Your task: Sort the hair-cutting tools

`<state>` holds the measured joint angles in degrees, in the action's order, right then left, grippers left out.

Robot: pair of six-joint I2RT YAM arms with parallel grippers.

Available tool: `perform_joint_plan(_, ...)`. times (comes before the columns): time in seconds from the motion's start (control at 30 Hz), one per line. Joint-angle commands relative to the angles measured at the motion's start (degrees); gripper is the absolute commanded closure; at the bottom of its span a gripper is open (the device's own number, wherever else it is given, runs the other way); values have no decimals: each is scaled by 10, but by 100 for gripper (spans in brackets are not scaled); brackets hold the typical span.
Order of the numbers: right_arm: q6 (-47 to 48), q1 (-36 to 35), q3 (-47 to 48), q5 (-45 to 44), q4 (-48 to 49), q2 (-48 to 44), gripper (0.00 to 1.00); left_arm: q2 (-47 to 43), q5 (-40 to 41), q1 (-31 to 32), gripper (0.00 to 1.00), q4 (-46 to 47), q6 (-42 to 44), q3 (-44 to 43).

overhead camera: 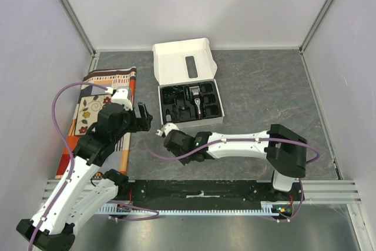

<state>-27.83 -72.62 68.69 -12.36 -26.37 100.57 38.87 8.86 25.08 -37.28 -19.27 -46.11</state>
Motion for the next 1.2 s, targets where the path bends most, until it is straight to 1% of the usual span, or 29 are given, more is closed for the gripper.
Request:
perform_joint_plan(0.0,-90,-15,-44,-28,-7,-20,100,1,-4,-1,7,27,9,-3)
perform_joint_plan(0.17,-122,-16,-79,-34,18,-14,100,2,-6,-1,7,27,8,-3)
perform_joint_plan(0.27,-133,-16,-83,-39,32,-9,100,3,-6,-1,7,27,9,-3)
perform_joint_plan(0.4,-153,-16,-86,-76,36,-7,100,5,-5,-1,7,27,9,-3)
perform_joint_plan(0.57,-179,-16,-86,-83,39,5,100,6,-5,-1,7,27,9,-2)
perform_joint_plan(0.67,-194,-15,-89,-103,38,14,100,5,-4,-1,7,26,10,-2)
perform_joint_plan(0.9,-228,12,-95,-125,43,28,100,7,-4,-1,7,26,9,-1)
perform_joint_plan(1.17,-248,50,-102,-120,79,45,100,9,-2,-1,7,26,10,-2)
